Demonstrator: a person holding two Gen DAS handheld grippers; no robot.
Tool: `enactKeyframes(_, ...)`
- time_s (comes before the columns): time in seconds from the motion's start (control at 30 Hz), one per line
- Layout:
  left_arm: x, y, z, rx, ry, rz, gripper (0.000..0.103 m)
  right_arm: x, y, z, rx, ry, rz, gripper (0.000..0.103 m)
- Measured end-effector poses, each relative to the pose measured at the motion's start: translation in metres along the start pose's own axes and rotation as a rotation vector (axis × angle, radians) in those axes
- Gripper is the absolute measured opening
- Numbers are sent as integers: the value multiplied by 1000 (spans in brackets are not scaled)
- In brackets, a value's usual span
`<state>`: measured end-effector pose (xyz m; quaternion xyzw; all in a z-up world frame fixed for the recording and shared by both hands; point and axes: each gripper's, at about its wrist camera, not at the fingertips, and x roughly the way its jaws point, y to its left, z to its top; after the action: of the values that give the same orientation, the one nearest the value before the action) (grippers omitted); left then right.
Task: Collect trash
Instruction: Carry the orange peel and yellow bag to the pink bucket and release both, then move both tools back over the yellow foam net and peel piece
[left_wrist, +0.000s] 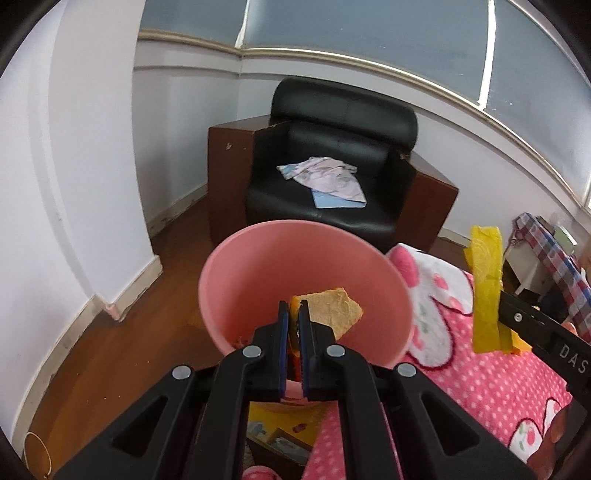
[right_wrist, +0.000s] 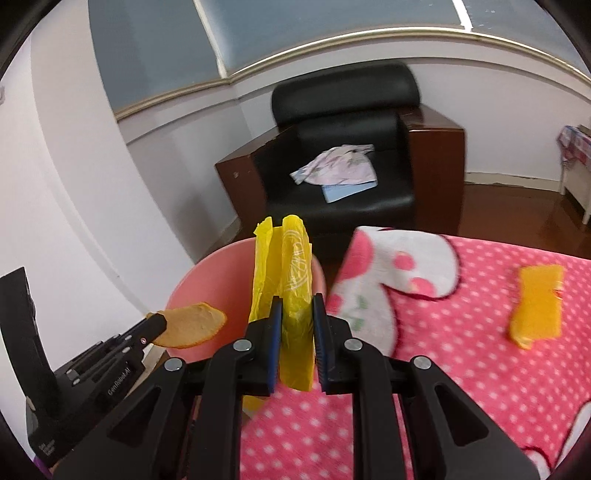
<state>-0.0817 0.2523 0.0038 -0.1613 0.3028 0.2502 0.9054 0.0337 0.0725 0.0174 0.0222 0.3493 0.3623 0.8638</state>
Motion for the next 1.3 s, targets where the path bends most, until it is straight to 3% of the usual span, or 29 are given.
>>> enactKeyframes(0.43, 21, 14, -5, 2, 35, 27, 5, 62, 23, -1, 10, 126, 94, 17)
enactKeyframes(0.5, 23, 14, -5, 1, 38, 33, 5, 65, 23, -2, 16, 138, 102, 20)
enactKeyframes(0.57, 24, 15, -5, -2, 38, 32, 9, 67, 24, -2, 17, 139, 108, 34)
enactKeyframes(0.6, 25, 15, -4, -3, 39, 31, 10, 67, 23, -2, 17, 136, 111, 36)
enactKeyframes(0.77, 24, 17, -3, -21, 31, 32, 30, 64, 23, -2, 1, 127, 110, 38)
enactKeyframes(1.03, 10, 2, -4, -5, 3, 11, 39, 41, 9, -8, 1, 99, 73, 38)
enactKeyframes(1.3, -4, -34, -9, 42, -8, -52, 42, 3, -37, -24, 50, 85, -23, 38)
